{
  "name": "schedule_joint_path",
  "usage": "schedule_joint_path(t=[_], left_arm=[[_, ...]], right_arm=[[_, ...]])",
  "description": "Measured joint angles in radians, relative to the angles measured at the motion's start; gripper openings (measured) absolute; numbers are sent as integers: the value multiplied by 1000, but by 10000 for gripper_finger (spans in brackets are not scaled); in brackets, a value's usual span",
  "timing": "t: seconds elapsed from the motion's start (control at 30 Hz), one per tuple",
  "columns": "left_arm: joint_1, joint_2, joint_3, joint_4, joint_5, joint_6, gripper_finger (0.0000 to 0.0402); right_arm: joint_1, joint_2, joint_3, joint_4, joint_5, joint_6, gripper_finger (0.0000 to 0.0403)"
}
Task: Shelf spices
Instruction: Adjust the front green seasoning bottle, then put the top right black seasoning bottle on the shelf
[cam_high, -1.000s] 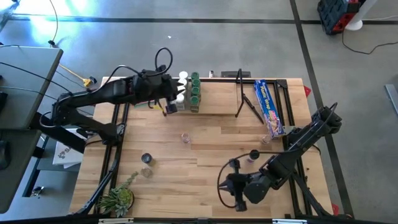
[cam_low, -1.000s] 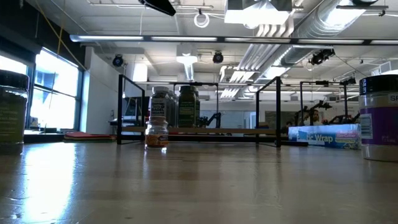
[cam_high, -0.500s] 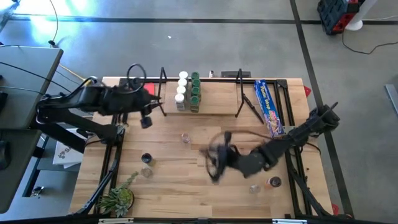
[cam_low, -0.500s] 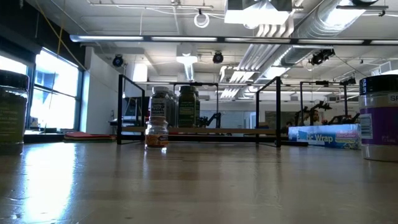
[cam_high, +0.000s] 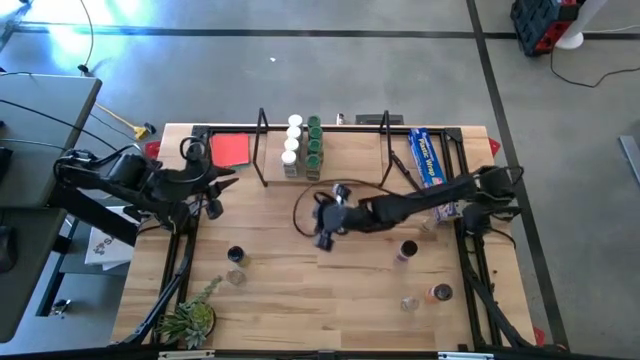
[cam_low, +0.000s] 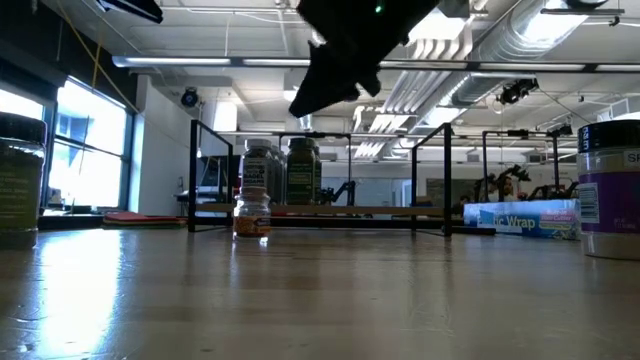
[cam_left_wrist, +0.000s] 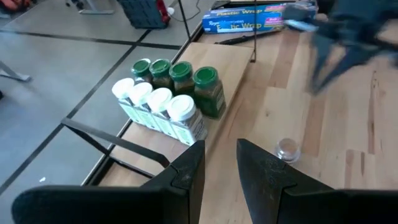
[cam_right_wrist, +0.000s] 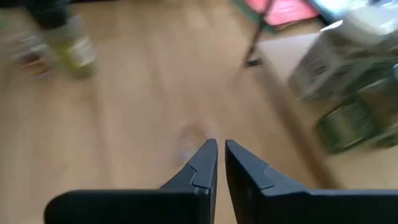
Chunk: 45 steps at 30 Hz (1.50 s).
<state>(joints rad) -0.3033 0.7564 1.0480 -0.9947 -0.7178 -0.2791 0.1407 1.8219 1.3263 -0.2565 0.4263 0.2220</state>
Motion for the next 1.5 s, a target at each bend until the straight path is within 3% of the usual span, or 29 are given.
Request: schedule_joint_path(t=[0.27,0.73,1.2,1.37,1.5], left_arm=[[-33,-10,-7,6,-7,-7,90],[-60,-9,-7,5,-22,-26,90],[-60,-9,-7,5,-25,-26,90],[-60,-9,-7,4,-1,-39,90],[-80,-8,-7,3,4,-78,90]], right_arm=[[-157,95,1,206,-21,-118,25],[-262,162,0,216,-24,-108,25],[-234,149,0,186,12,-110,25],[-152,67,0,56,10,-107,25],[-12,-35,0,-124,14,-92,15]])
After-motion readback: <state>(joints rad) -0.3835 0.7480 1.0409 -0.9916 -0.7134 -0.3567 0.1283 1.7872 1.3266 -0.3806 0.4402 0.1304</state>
